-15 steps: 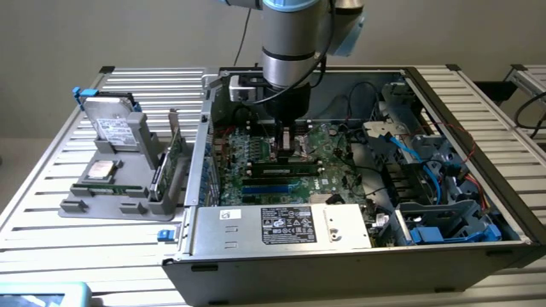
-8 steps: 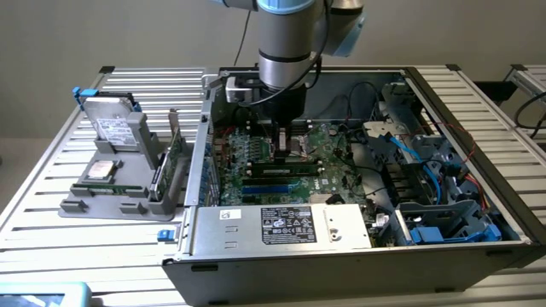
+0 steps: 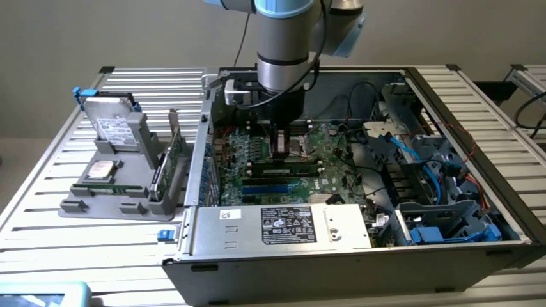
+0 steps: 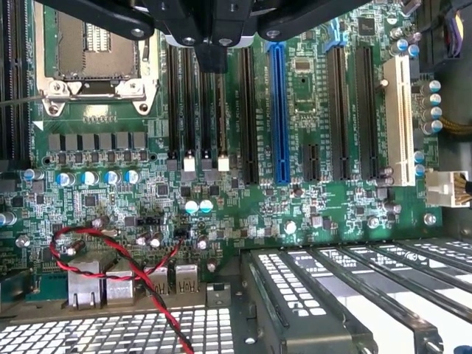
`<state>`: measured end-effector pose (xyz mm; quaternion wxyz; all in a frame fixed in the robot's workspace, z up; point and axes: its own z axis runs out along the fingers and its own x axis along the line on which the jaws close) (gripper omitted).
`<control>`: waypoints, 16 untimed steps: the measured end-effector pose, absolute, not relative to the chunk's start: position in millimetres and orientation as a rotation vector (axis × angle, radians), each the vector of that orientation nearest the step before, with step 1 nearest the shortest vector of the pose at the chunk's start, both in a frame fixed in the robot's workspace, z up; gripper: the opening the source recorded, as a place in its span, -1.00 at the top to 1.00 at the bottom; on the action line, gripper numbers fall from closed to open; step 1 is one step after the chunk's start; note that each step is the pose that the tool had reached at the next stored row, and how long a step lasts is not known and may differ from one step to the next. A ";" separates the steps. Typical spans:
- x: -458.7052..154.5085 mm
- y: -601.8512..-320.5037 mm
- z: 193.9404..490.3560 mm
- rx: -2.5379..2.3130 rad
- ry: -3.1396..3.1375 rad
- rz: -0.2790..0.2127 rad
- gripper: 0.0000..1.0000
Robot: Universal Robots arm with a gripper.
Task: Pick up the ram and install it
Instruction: 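Press down the ram until it locks into place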
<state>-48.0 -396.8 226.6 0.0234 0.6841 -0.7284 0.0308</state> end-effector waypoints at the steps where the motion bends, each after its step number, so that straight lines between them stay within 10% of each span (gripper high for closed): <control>1: -48.2 -396.8 225.9 2.118 -2.255 0.095 0.79; 16: -37.3 -397.0 241.9 2.119 -2.256 0.096 0.79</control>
